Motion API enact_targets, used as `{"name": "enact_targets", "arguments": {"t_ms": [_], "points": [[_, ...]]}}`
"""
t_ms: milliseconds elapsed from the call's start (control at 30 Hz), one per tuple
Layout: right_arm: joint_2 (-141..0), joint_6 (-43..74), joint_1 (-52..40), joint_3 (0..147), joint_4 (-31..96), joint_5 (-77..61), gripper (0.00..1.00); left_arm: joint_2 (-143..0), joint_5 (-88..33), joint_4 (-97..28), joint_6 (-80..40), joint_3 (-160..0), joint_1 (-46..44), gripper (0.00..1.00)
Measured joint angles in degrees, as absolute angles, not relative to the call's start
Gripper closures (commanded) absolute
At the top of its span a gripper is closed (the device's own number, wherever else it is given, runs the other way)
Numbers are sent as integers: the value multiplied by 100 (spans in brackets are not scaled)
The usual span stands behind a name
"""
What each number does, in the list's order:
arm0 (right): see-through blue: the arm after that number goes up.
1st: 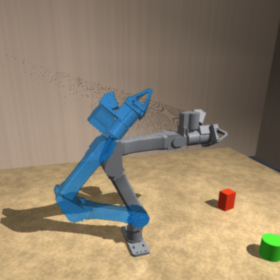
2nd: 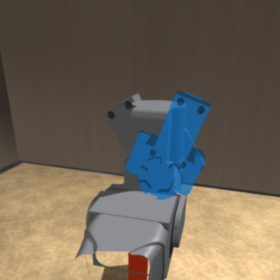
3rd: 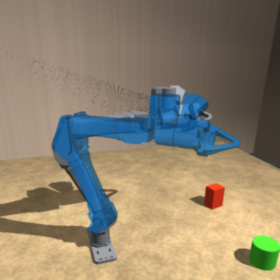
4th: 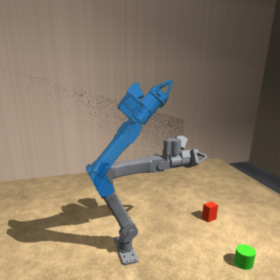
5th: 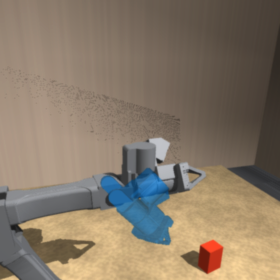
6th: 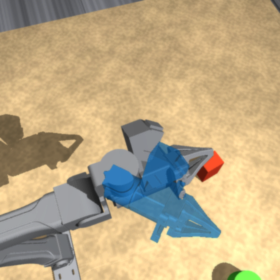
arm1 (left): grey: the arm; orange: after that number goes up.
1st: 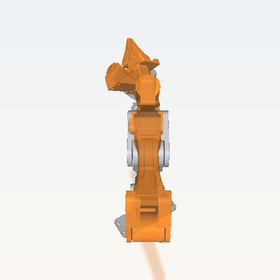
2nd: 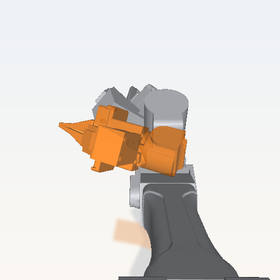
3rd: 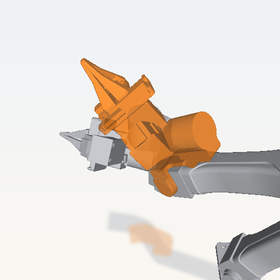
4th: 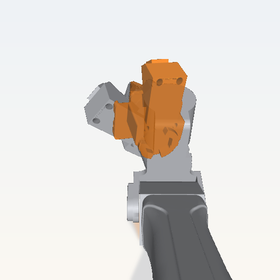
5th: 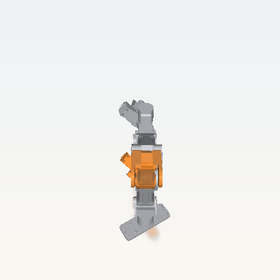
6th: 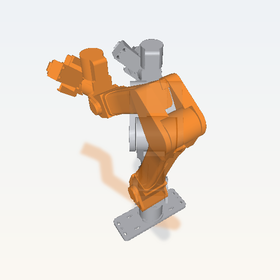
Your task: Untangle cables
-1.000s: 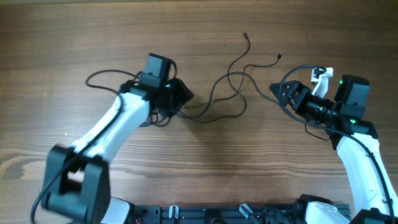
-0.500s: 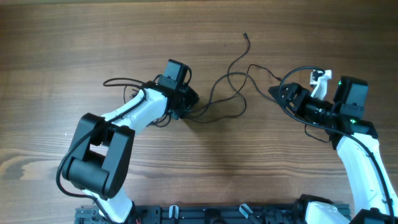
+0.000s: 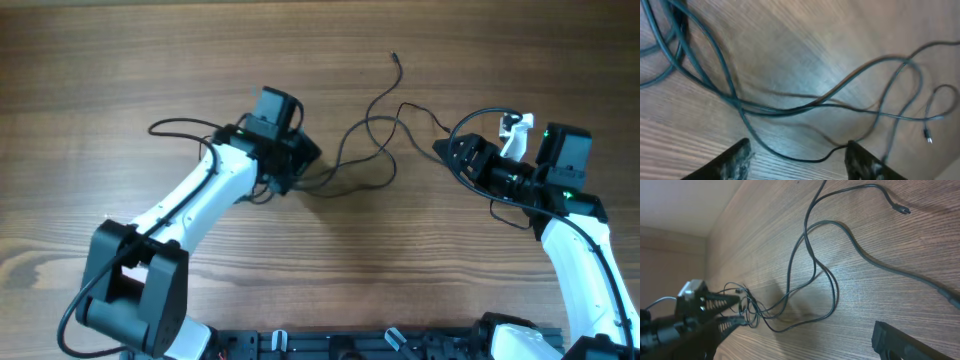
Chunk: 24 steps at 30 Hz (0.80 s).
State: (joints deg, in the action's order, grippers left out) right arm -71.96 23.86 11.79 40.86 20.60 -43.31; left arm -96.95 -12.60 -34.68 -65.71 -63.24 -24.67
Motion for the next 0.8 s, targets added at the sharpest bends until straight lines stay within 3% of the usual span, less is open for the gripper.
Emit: {"name": "enact_targets", "arguments": {"t_ms": [233, 467, 533, 600, 633, 667, 800], "points": [[-7196, 2370, 1179, 4086, 2060, -4318, 0, -9706, -454, -3365, -8335, -5957, -2823, 44], [-7196, 2368, 1177, 4086, 2060, -4316, 0, -10256, -132, -2473, -8678, -5946, -2917, 48], [-7196, 2368, 1179, 4086, 2060, -4316, 0, -10363, -1, -2392, -8705, -5946, -2921, 62], [-7196, 2368, 1177, 4086, 2062, -4316, 0, -10374, 364, -2285, -8737, -5944, -2919, 69], [-7196, 2368, 1177, 4086, 2060, -4316, 0, -10374, 486, -2196, -8709, -5942, -2904, 79], [-7196, 2368, 1179, 4086, 2062, -4316, 0, -10374, 554, -2091, -8680, -5940, -2873, 96], [-7196, 2364, 1179, 4086, 2202, -4313, 1, -10372, 613, -1693, -8156, -5942, -2554, 97]]}}
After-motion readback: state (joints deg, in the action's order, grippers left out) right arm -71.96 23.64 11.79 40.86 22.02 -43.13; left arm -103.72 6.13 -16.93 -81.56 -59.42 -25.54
